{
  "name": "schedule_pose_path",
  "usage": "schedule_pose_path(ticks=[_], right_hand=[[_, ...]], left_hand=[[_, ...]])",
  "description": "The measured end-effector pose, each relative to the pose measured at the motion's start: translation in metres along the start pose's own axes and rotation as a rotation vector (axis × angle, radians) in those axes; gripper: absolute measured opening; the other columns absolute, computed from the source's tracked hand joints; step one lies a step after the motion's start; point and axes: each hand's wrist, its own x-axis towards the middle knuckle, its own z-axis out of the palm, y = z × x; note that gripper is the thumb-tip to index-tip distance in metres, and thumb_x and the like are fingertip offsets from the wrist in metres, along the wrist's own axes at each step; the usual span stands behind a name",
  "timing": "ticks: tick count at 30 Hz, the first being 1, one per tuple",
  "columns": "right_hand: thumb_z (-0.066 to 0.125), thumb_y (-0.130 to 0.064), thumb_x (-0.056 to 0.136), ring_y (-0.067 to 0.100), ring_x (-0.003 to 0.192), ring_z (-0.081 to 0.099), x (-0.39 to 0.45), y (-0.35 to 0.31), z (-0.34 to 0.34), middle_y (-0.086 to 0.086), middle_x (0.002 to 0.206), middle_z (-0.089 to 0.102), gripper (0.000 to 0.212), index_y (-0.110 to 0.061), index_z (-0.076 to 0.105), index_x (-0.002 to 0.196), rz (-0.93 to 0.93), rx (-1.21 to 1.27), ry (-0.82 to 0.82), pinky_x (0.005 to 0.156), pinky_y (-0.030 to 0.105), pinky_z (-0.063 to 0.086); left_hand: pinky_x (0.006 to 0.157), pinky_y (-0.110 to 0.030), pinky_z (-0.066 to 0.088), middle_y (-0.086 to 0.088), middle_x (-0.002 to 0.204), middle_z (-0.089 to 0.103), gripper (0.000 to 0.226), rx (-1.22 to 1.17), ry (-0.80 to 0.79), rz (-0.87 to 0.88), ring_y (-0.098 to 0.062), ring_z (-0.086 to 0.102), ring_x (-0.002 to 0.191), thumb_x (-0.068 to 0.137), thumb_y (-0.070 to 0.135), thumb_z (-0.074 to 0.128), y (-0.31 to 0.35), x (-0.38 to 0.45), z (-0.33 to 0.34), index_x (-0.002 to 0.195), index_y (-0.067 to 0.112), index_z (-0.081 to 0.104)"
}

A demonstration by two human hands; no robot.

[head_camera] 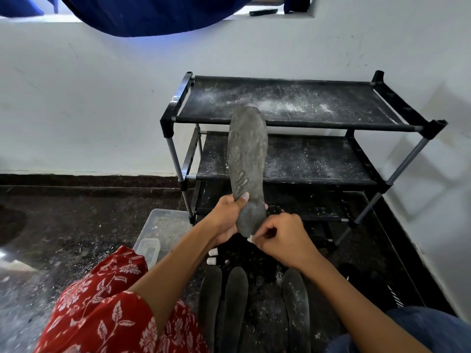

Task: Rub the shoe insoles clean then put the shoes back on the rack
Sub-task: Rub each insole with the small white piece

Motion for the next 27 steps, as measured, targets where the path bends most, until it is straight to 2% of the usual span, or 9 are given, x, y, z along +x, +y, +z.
schedule_pose_path(ticks=[3,6,9,14,15,17,20,24,27], right_hand=[[0.071,-0.004,0.068,0.005,0.064,0.060,0.001,0.000,-0.001,-0.008,0.069,0.066,0.012,-0.016,0.072,0.065,-0.019,0.068,0.211,0.059,0.012,0.046],[0.067,0.003,0.071,0.000,0.071,0.060,0.003,0.004,0.003,-0.006,0.081,0.068,0.020,-0.013,0.075,0.080,-0.102,0.030,0.343,0.069,0.009,0.047],[0.066,0.005,0.069,-0.002,0.069,0.058,0.000,0.006,0.009,-0.003,0.083,0.068,0.020,-0.011,0.074,0.079,-0.089,-0.039,0.244,0.069,0.002,0.044],[0.070,-0.008,0.072,0.000,0.065,0.063,-0.001,0.000,0.000,-0.008,0.071,0.070,0.010,-0.016,0.075,0.070,0.050,-0.047,-0.118,0.065,0.010,0.049],[0.070,-0.007,0.071,-0.001,0.064,0.063,-0.001,-0.002,-0.005,-0.009,0.068,0.070,0.011,-0.017,0.074,0.068,0.086,-0.004,-0.120,0.063,0.009,0.049],[0.070,-0.006,0.070,-0.002,0.057,0.060,0.002,-0.005,-0.016,-0.011,0.060,0.067,0.014,-0.018,0.072,0.064,0.142,0.119,0.020,0.056,0.007,0.046],[0.067,0.000,0.071,0.005,0.051,0.056,0.008,-0.004,-0.023,-0.005,0.056,0.064,0.019,-0.018,0.071,0.064,0.238,0.369,0.200,0.054,0.017,0.047],[0.061,0.007,0.073,0.012,0.058,0.060,0.011,-0.001,-0.018,0.003,0.061,0.068,0.027,-0.016,0.073,0.068,0.335,0.523,0.044,0.057,0.024,0.049],[0.057,0.009,0.075,0.007,0.055,0.060,0.011,-0.001,-0.020,-0.003,0.053,0.065,0.030,-0.014,0.073,0.065,0.354,0.493,-0.132,0.054,0.021,0.048]], left_hand=[[0.068,-0.033,0.059,-0.011,0.088,0.072,0.032,0.018,0.015,-0.002,-0.017,0.071,0.073,0.102,0.020,0.037,-0.001,0.002,0.002,0.102,-0.001,0.060],[0.065,-0.032,0.059,-0.008,0.083,0.073,0.030,0.038,0.011,-0.014,-0.016,0.071,0.072,0.101,0.020,0.039,-0.004,0.002,0.004,0.099,0.002,0.062],[0.064,-0.032,0.059,-0.009,0.085,0.073,0.032,0.033,-0.008,-0.018,-0.018,0.071,0.074,0.102,0.020,0.037,-0.003,0.001,0.003,0.099,0.000,0.062],[0.073,-0.037,0.059,-0.017,0.099,0.070,0.033,-0.019,0.009,0.003,-0.026,0.070,0.083,0.102,0.019,0.035,0.000,0.003,-0.002,0.112,-0.004,0.056],[0.075,-0.037,0.059,-0.016,0.099,0.070,0.033,-0.021,0.009,0.003,-0.025,0.070,0.083,0.102,0.019,0.035,0.000,0.003,-0.002,0.113,-0.004,0.056],[0.076,-0.034,0.058,-0.013,0.096,0.071,0.033,-0.027,0.006,0.000,-0.020,0.070,0.084,0.101,0.019,0.037,-0.001,0.003,0.000,0.114,-0.005,0.057],[0.081,-0.031,0.056,-0.014,0.099,0.068,0.033,-0.044,-0.021,-0.006,-0.018,0.069,0.085,0.101,0.017,0.039,-0.003,0.002,0.003,0.113,-0.008,0.057],[0.088,-0.034,0.053,-0.019,0.104,0.066,0.033,-0.047,-0.099,-0.061,-0.022,0.067,0.087,0.099,0.019,0.040,-0.008,-0.002,0.010,0.114,-0.006,0.057],[0.098,-0.043,0.046,-0.020,0.111,0.065,0.048,-0.126,-0.149,-0.109,-0.031,0.063,0.100,0.097,0.039,0.039,0.000,-0.006,0.010,0.121,0.002,0.055]])
